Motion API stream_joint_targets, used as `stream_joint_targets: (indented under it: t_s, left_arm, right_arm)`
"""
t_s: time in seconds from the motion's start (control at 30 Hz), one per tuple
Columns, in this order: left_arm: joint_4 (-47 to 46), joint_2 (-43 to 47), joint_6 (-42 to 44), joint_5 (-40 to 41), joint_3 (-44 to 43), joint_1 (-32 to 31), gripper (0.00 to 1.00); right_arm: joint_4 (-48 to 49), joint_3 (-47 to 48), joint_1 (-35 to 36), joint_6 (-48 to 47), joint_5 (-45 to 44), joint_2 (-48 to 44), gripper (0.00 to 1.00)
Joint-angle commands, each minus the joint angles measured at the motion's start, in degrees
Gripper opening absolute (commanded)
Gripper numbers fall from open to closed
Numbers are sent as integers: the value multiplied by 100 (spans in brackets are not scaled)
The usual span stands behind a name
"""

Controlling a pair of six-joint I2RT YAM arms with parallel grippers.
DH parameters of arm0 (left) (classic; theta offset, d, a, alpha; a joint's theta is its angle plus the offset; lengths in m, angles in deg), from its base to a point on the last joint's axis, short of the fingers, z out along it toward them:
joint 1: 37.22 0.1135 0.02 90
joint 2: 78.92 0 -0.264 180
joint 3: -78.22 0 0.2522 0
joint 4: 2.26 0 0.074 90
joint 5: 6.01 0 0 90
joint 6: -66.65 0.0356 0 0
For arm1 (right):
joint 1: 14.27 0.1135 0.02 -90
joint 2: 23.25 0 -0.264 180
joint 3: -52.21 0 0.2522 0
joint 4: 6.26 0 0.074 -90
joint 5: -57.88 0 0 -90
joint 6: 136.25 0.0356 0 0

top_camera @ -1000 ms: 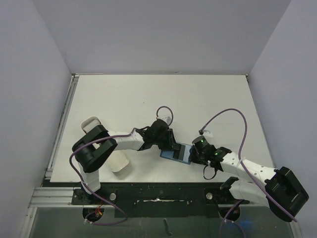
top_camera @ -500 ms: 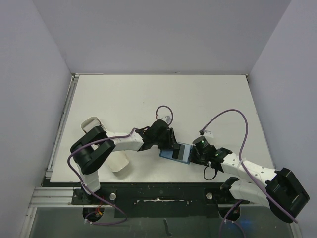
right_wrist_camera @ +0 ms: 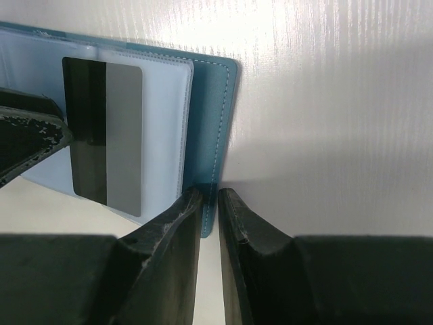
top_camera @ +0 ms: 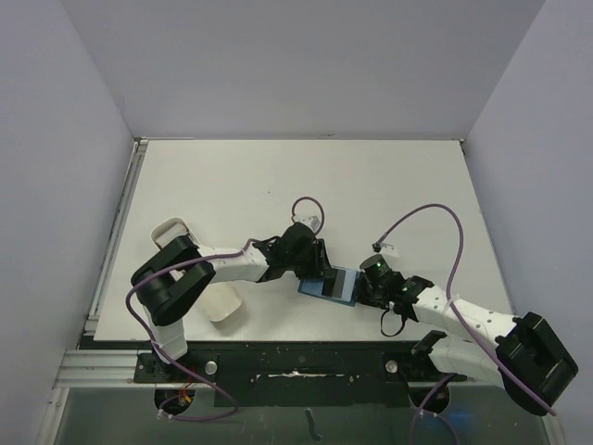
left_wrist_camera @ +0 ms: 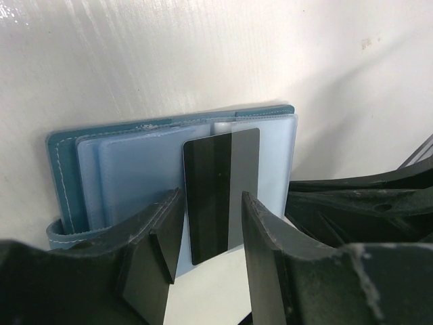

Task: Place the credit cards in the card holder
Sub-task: Insert the credit card into the card holder.

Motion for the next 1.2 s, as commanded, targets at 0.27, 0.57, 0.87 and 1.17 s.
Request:
stream_joint_targets:
  t_s: [0.27,0.57,0.87,1.17]
  left_arm:
    - [-562,-77,-229,-187,-14,-162,33]
    - [-1318,-168,-562,-531,117,-158,33]
    - [-619,336,-276,36,149,-64,33]
    - [-407,505,-104,157,247,119,36]
  right_arm:
    - [188,-70,31,16,-38,233,18]
    - [30,48,36,-141,-115,215,18]
    - [-542,425,24,-125,-72,-576,25]
    - [-237,769,-74,-239,-73,-343,25]
